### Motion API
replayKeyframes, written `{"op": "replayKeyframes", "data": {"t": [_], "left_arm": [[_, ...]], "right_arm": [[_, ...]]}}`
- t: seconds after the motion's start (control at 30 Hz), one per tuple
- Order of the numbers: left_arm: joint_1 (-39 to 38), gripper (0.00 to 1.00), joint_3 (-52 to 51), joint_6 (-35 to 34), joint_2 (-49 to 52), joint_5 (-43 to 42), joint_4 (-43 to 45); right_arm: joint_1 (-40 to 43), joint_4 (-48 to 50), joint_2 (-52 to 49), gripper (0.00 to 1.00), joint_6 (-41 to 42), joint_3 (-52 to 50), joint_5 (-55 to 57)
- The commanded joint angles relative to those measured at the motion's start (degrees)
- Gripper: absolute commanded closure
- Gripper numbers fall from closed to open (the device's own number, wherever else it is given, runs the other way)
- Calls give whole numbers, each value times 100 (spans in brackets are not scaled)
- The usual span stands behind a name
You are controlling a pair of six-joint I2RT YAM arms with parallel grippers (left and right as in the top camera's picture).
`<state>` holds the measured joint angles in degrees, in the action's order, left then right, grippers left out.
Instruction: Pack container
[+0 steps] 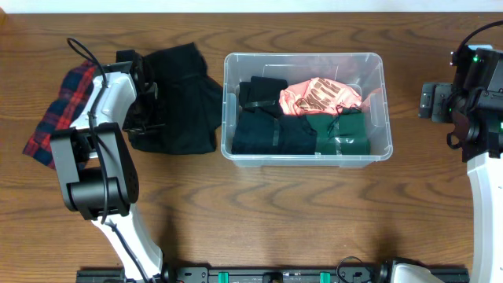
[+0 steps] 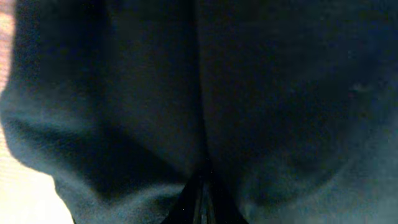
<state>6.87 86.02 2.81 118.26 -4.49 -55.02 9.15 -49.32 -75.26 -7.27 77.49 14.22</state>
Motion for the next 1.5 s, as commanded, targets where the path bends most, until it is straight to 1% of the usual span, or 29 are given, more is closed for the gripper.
{"op": "replayKeyframes", "data": {"t": [0.0,0.2,0.3,0.33,0.37,0.4,0.43,0.47,0.5,0.53,0.57,0.63,0.7,0.83,1.3,1.33,1.37,1.47], "left_arm": [[2,94,225,-37,-275,-258,-179],[2,94,284,-61,-960,-256,-92],[2,93,284,-289,-1414,-256,140],[2,92,284,-341,-1569,-254,249],[2,89,284,-339,-1687,-256,343],[2,83,284,-339,-1792,-256,435],[2,51,284,-339,-1891,-254,540],[2,33,284,-339,-1950,-256,636],[2,28,284,-339,-1991,-256,728],[2,26,284,-339,-2000,-256,817],[2,21,282,-339,-1998,-256,887],[7,15,282,-339,-1947,-256,944],[26,12,273,-348,-1871,-256,984],[120,11,267,-466,-1665,-256,1038],[245,10,264,-463,-538,-262,1294],[245,9,262,-463,-474,-262,1320],[245,6,262,-463,-422,-260,1344],[245,5,260,-463,-264,-260,1482]], "right_arm": [[26,0,46,1,103,46,76],[26,0,46,1,103,46,76],[26,0,46,1,103,46,76],[26,0,46,1,103,46,76],[26,0,46,1,103,46,76],[26,0,46,1,103,46,76],[26,0,46,1,103,46,76],[26,0,46,1,103,46,76],[26,0,46,1,103,46,76],[26,0,46,1,103,46,76],[26,0,46,1,103,46,76],[26,0,46,1,103,46,76],[26,0,46,1,103,46,76],[26,0,46,1,103,46,76],[26,0,46,1,103,46,76],[26,0,46,1,103,46,76],[26,0,46,1,103,46,76],[26,0,46,1,103,46,76]]}}
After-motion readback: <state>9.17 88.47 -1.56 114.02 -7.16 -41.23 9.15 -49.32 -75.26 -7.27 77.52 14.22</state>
